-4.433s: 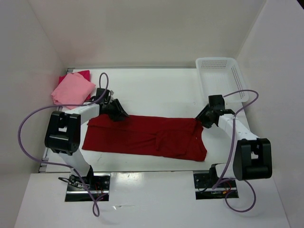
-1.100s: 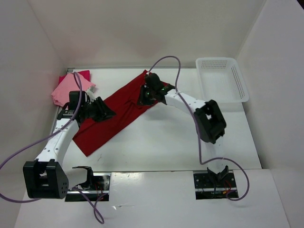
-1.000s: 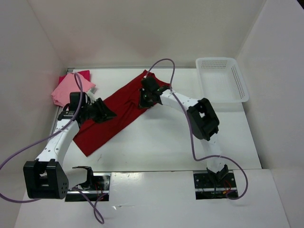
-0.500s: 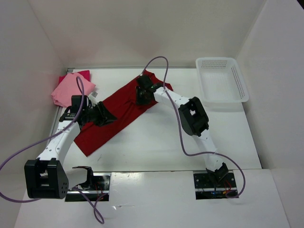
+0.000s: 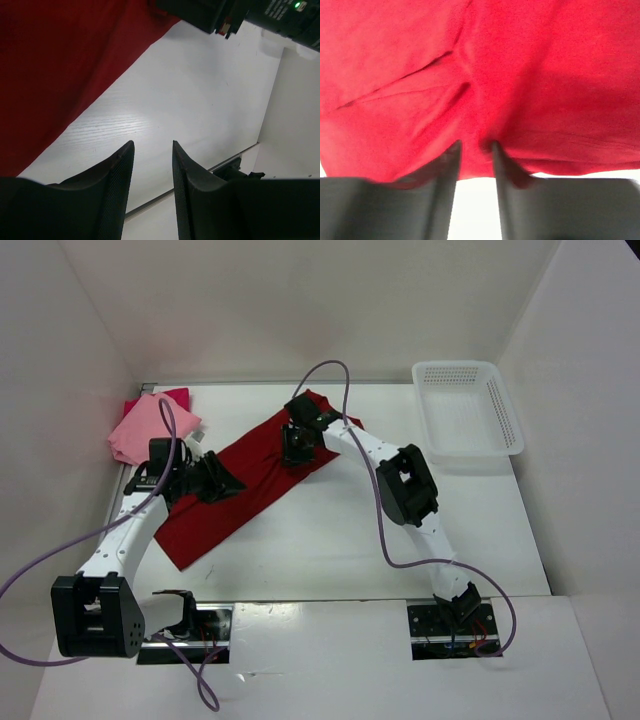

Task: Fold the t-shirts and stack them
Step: Rotate the tshirt 90 degrees

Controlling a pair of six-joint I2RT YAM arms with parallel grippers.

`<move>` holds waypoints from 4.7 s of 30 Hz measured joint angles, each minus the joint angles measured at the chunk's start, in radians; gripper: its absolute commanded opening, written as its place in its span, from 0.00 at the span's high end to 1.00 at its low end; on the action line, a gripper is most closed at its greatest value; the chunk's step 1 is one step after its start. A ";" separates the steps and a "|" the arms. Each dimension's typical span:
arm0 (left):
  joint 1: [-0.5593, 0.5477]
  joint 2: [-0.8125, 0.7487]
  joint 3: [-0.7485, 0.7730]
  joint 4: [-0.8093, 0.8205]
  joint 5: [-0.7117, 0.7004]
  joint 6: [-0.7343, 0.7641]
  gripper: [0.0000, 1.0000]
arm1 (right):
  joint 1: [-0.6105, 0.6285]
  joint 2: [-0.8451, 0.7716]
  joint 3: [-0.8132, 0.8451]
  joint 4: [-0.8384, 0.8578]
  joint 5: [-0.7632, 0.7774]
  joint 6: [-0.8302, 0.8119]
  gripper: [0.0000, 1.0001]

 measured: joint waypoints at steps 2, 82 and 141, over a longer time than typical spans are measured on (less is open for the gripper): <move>0.003 0.000 0.012 0.000 0.000 0.000 0.56 | 0.000 0.000 0.001 -0.003 -0.043 -0.011 0.44; 0.034 0.082 0.020 0.005 0.023 0.005 0.55 | -0.282 -0.061 -0.169 0.101 -0.421 -0.253 0.47; -0.168 0.072 0.150 -0.111 -0.214 0.004 0.61 | -0.319 0.091 0.272 -0.046 -0.123 -0.064 0.58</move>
